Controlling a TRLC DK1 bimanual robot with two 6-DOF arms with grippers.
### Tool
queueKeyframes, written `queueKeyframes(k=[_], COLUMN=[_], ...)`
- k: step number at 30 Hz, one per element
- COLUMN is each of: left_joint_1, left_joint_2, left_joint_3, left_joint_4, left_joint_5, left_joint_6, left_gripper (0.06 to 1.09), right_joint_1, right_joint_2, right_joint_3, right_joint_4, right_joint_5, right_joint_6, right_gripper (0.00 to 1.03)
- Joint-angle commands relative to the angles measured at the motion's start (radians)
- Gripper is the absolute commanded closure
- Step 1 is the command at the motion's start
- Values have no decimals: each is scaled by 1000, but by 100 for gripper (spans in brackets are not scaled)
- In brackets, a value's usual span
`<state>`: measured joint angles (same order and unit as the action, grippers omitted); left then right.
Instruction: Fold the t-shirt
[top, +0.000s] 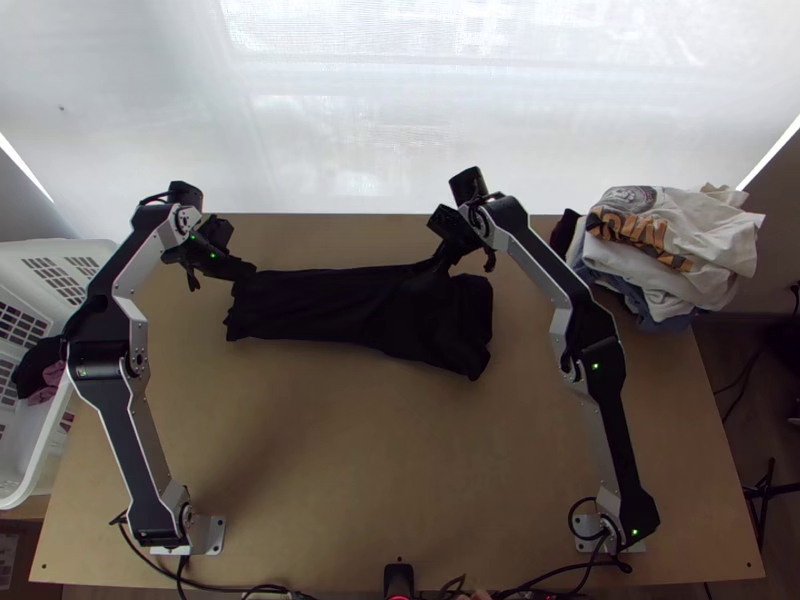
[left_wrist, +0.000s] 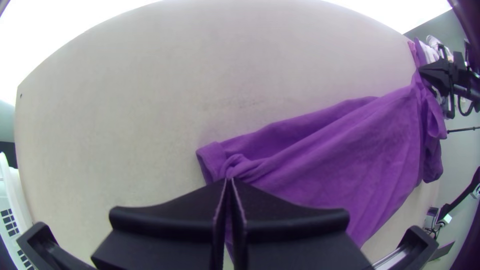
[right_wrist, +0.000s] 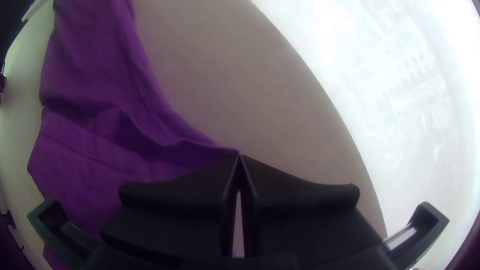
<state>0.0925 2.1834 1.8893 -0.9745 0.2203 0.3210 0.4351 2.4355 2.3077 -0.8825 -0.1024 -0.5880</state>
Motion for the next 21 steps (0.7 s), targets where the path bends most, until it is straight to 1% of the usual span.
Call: queueKeyframes(k=[1,6,9,14,21], left_joint_1=[0,4,6,10,15], left_joint_2=[-2,-7,-10,-10,-11], left_joint_3=[-9,-15,-15,-15,-16], left_joint_4=[0,0,0,0,-1], left_joint_5=[2,2,2,2,2], left_joint_6=[-2,-5,-5,-5,-5], left_gripper=[105,105,105,105,105], right_joint_1=[31,50,44,34,42], right_joint_2=[19,36,37,37,51], right_joint_3=[41,44,44,44,30], right_joint_4=[62,105,146,198,205], right_joint_5=[0,20,46,64,66], right_joint_6=[7,13,22,25,30], right_gripper=[100,100,100,100,100])
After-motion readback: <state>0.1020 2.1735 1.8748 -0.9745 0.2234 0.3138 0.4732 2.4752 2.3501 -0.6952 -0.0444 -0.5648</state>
